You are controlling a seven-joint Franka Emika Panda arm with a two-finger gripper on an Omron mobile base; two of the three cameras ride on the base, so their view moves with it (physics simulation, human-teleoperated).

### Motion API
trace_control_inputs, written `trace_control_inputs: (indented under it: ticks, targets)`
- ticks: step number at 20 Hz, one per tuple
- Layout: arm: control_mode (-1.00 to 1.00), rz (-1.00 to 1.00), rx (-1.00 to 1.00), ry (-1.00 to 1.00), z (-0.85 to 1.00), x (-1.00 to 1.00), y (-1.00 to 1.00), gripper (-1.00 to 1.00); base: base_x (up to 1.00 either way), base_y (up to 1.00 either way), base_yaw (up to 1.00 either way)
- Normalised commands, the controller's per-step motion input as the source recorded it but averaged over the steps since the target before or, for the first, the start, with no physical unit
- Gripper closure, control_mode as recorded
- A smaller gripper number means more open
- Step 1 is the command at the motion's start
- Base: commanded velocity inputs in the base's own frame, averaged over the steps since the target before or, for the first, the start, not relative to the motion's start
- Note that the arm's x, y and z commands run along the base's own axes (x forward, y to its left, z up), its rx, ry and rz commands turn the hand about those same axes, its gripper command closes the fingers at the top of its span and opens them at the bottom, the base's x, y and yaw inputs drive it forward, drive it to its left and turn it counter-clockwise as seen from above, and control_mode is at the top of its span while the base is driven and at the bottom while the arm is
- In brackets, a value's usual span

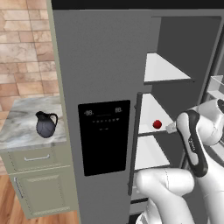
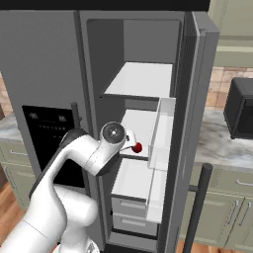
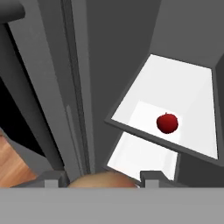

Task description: Move the apple and apricot from the top shelf to the second highest shelf to make space. Then, place the pitcher from the counter on the cleared top shelf.

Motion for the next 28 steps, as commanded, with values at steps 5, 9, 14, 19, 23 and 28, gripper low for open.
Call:
trace_control_inputs:
  ticks: [5,9,14,19,23,28]
  targets:
    - [-1.0,0.0,0.01,0.0,-0.14,0.07,0.1,1.0,0.0,0.0,0.0]
    - [-1.0,0.0,0.03,-0.01,-0.01,0.12,-0.13,1.0,0.0,0.0,0.0]
    - [-1.0,0.0,0.06,0.0,0.0,0.18,-0.31,1.0,0.0,0.0,0.0]
    - [-1.0,0.0,0.06,0.0,0.0,0.36,-0.3,1.0,0.0,0.0,0.0]
    - [-1.0,0.0,0.04,0.0,0.0,0.44,-0.14,1.0,0.0,0.0,0.0]
    - [-1.0,0.0,0.01,0.0,0.0,0.51,0.0,1.0,0.0,0.0,0.0]
